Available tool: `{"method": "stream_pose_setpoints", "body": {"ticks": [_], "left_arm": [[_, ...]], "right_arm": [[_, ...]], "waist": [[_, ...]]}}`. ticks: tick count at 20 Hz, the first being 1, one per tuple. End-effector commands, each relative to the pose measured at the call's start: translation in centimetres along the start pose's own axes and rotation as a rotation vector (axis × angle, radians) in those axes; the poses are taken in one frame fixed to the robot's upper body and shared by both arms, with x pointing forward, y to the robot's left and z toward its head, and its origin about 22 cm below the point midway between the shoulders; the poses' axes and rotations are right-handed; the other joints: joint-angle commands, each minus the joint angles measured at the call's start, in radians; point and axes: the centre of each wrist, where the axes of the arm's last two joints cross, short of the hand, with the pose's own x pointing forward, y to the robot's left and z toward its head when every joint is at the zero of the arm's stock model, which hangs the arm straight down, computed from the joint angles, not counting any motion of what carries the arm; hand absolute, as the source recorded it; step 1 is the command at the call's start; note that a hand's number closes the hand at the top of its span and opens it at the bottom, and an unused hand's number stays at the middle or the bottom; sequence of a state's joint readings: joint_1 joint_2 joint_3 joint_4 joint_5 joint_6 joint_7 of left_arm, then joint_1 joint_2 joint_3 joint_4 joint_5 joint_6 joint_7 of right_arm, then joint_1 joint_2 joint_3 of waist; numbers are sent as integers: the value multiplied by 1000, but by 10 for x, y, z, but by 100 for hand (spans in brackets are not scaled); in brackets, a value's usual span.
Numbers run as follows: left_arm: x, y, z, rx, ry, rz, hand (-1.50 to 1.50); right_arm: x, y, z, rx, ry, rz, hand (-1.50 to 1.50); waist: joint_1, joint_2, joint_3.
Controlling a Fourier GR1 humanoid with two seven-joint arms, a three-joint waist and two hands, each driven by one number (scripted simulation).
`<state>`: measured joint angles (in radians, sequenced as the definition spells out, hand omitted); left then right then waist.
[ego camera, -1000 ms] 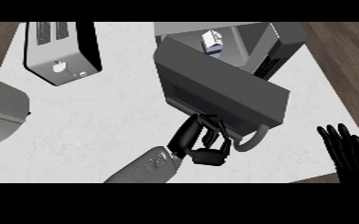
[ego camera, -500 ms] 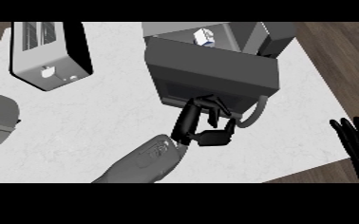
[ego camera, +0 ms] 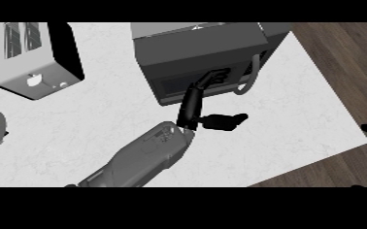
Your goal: Pick up the milk, place it into the microwave and close the microwave
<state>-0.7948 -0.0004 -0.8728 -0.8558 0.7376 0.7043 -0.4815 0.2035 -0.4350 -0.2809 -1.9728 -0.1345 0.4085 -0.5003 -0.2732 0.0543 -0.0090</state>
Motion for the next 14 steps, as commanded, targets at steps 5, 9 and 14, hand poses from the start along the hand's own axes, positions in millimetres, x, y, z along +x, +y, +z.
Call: {"method": "stream_pose_setpoints", "body": {"ticks": [5, 9, 14], "left_arm": [[18, 4, -25, 129, -17, 58, -150], [19, 5, -29, 153, -8, 71, -150], [17, 4, -28, 161, -19, 64, -150]], "right_arm": [[13, -23, -24, 2, -39, 191, 150], [16, -29, -31, 22, -53, 221, 150], [15, -32, -39, 18, -68, 224, 150]], "waist": [[-2, 20, 2], [-10, 29, 3], [-14, 33, 5]]}}
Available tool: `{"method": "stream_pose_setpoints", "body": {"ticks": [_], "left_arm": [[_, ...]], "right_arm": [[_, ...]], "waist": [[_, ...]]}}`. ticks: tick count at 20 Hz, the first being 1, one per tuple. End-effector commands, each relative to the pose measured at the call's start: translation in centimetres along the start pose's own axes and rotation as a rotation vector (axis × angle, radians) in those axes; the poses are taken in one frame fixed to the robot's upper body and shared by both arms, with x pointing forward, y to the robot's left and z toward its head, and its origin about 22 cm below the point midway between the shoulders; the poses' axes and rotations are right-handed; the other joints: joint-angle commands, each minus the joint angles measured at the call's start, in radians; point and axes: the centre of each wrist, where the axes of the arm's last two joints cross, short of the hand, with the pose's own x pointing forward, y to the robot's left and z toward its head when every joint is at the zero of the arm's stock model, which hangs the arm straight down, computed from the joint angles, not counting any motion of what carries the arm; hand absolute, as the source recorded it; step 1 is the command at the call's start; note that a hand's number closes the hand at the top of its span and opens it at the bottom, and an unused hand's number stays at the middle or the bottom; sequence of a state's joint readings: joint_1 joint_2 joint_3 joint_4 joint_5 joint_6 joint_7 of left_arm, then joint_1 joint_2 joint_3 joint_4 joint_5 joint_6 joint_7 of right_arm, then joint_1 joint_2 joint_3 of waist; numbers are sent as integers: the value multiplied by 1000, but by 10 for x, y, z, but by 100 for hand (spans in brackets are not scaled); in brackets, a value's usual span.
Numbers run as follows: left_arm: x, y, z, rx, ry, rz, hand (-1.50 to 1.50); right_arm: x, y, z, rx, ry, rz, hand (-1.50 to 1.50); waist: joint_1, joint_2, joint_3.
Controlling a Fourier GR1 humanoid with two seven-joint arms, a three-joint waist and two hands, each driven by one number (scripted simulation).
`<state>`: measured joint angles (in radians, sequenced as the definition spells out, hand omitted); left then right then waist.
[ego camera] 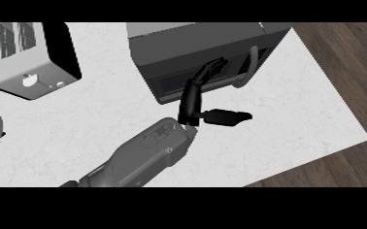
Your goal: Pick up the milk, place it into the microwave and close the microwave
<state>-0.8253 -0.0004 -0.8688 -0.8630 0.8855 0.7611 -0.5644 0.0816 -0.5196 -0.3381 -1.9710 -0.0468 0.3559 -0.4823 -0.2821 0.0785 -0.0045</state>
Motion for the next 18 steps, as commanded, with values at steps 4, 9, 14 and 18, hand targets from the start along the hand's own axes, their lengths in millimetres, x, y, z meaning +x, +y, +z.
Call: {"method": "stream_pose_setpoints", "body": {"ticks": [4, 9, 14, 18], "left_arm": [[7, 5, -22, 77, -16, -3, -150], [5, 5, -22, 75, -27, 0, -150], [7, 4, -23, 69, -22, 22, -150], [8, 3, -26, 70, -50, 6, -150]], "right_arm": [[-3, -10, -11, -15, -10, 32, 150], [-4, -11, -20, -9, -16, 37, 150], [-32, 31, -6, -72, 5, -358, -150], [-42, 32, -6, -69, 30, -429, -150]], "waist": [[-8, 16, 1], [-3, 19, 0], [-2, 28, 6], [1, 28, 6]]}}
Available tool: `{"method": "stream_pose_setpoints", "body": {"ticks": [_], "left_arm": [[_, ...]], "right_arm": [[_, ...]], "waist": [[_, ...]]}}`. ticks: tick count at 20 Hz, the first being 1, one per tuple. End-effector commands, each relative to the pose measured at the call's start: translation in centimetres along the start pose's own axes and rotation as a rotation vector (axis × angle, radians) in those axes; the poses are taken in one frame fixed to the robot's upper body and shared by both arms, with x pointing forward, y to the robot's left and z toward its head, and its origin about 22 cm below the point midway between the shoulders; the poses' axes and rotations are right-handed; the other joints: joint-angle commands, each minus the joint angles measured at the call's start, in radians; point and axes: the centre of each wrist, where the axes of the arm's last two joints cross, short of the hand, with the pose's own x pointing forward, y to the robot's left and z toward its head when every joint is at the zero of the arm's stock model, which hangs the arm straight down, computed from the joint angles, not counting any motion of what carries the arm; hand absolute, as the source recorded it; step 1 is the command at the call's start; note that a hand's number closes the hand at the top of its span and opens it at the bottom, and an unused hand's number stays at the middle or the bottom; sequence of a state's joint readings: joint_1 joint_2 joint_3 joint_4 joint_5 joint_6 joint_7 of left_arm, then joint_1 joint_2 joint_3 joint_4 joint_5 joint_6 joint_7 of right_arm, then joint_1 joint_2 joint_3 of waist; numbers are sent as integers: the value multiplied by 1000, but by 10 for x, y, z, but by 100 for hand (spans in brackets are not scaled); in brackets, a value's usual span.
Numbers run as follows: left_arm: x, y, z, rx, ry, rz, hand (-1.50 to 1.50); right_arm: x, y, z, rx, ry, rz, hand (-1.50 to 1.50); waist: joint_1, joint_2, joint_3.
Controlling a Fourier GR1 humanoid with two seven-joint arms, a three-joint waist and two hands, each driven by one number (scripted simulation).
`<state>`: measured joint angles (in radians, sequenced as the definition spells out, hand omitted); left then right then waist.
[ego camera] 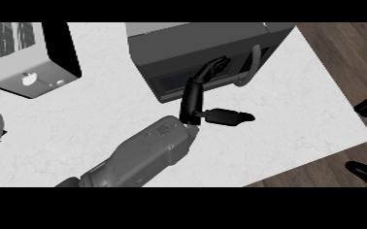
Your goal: Pick up the milk, place it into the microwave and close the microwave
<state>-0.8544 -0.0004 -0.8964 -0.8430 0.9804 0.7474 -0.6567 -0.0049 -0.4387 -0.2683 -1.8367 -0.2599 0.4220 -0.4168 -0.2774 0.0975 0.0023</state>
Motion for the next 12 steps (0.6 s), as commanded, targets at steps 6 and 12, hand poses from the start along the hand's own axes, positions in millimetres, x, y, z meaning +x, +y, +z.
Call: {"method": "stream_pose_setpoints", "body": {"ticks": [6, 12], "left_arm": [[2, 8, -20, 87, 2, -19, -150], [1, 9, -22, 93, -8, -19, -150]], "right_arm": [[-14, -11, -2, -19, 24, -135, -150], [-15, -24, -9, -7, 28, -160, -150]], "waist": [[-23, 8, -2], [-22, 10, -2]]}}
